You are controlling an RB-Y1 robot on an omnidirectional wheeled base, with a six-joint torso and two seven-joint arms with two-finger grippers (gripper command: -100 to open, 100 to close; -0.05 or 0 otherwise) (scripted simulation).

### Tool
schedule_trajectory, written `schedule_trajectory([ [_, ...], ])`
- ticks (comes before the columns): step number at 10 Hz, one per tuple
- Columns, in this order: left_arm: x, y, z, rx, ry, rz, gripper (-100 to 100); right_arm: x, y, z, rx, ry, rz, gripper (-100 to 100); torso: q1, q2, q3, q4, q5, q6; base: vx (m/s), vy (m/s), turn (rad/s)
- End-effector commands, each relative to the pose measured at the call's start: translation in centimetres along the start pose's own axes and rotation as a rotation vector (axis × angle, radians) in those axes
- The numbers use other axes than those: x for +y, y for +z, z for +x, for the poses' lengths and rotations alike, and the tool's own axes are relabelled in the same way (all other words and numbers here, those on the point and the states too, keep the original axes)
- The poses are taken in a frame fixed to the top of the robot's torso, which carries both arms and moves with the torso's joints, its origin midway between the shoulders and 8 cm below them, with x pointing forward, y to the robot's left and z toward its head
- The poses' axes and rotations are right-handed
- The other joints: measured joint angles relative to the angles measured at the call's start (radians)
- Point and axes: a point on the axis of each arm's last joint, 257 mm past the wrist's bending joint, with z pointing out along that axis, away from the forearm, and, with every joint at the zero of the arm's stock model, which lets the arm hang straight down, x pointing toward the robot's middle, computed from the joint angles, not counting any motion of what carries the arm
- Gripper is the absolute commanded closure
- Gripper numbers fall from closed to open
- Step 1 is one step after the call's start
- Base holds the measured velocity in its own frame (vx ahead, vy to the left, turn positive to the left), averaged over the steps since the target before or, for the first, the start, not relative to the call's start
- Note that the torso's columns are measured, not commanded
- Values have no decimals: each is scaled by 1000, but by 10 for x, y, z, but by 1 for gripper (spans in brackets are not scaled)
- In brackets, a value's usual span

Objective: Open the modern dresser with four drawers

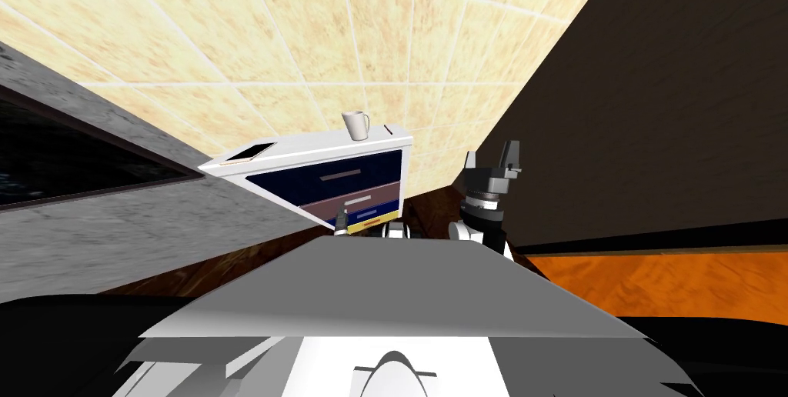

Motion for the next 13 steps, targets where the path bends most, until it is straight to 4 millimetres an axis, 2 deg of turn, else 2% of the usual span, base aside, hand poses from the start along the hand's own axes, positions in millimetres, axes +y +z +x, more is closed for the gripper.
schedule_trajectory([
  [1,3,-3,6,-7,-17,-10,-100,0,0,0,0,0,0,0,0,0,0,0,0,0,6,-15,2],
  [4,-4,14,10,-9,-18,-10,-100,0,0,0,0,0,0,0,1,-1,0,0,0,0,23,19,-3],
  [5,-4,11,9,-10,-19,-8,-100,0,0,0,0,0,0,0,0,0,0,0,0,0,10,13,-2],
  [6,1,3,8,-9,-19,-10,100,0,0,0,0,0,0,0,-1,1,0,0,0,0,-11,-9,5],
  [8,3,-3,7,-8,-20,-10,100,0,0,0,0,0,0,0,2,-2,1,-6,5,0,-27,-26,3],
  [9,-6,2,6,-12,-19,11,100,0,0,0,0,0,0,0,4,-5,-1,-6,6,0,-24,-20,8],
  [13,-3,8,2,3,-17,-17,100,0,0,0,0,0,0,0,2,0,2,-3,3,0,-139,-66,19],
])
